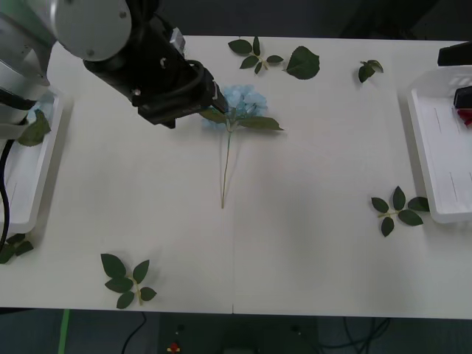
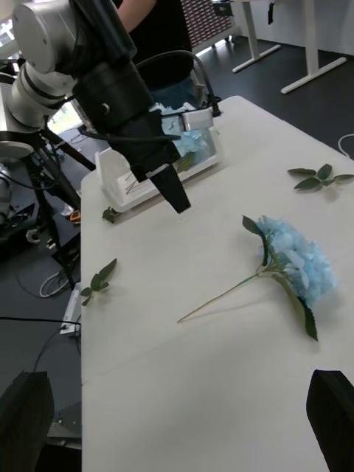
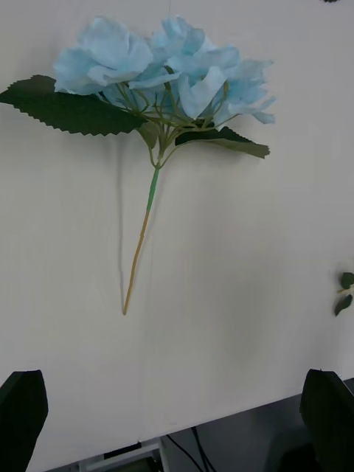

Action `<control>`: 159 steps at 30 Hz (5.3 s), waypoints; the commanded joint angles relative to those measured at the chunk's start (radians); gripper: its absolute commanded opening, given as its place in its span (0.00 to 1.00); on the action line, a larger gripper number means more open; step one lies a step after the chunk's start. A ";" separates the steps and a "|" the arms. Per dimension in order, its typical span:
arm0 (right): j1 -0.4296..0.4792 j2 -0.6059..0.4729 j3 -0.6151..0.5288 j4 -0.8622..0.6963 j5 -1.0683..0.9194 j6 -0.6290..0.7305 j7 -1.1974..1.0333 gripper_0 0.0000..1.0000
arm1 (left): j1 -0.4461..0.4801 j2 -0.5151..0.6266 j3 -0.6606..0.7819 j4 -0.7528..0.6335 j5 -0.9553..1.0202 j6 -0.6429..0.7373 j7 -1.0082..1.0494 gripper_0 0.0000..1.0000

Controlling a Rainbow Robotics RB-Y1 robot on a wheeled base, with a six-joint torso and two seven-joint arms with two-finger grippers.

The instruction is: Place the red flowers into the right box and the blue flowers into the left box. If a person shows an open palm, hand one flower to the person first, then continue sorting.

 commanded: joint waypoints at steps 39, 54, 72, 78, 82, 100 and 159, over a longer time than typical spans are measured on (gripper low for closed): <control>0.005 -0.028 0.059 -0.040 -0.110 0.057 0.070 1.00 | -0.120 -0.214 -0.524 0.522 -0.267 -0.641 -0.310 1.00; 0.008 -0.017 0.061 -0.043 -0.110 0.056 0.067 1.00 | -0.119 -0.247 -0.551 0.590 -0.265 -0.685 -0.327 1.00; 0.008 -0.017 0.061 -0.043 -0.110 0.056 0.067 1.00 | -0.120 -0.286 -0.551 0.657 -0.273 -0.731 -0.344 0.00; 0.008 -0.017 0.061 -0.043 -0.110 0.056 0.067 1.00 | -0.119 -0.283 -0.551 0.657 -0.279 -0.743 -0.341 0.00; 0.008 -0.017 0.061 -0.043 -0.110 0.056 0.067 1.00 | -0.120 -0.277 -0.550 0.657 -0.277 -0.759 -0.338 0.00; 0.008 -0.017 0.061 -0.043 -0.110 0.056 0.067 1.00 | -0.119 -0.076 -0.214 0.403 -0.239 -0.392 -0.391 0.00; 0.008 -0.017 0.061 -0.043 -0.110 0.056 0.067 1.00 | -0.128 -0.287 0.128 0.654 -0.023 -1.345 -1.223 0.00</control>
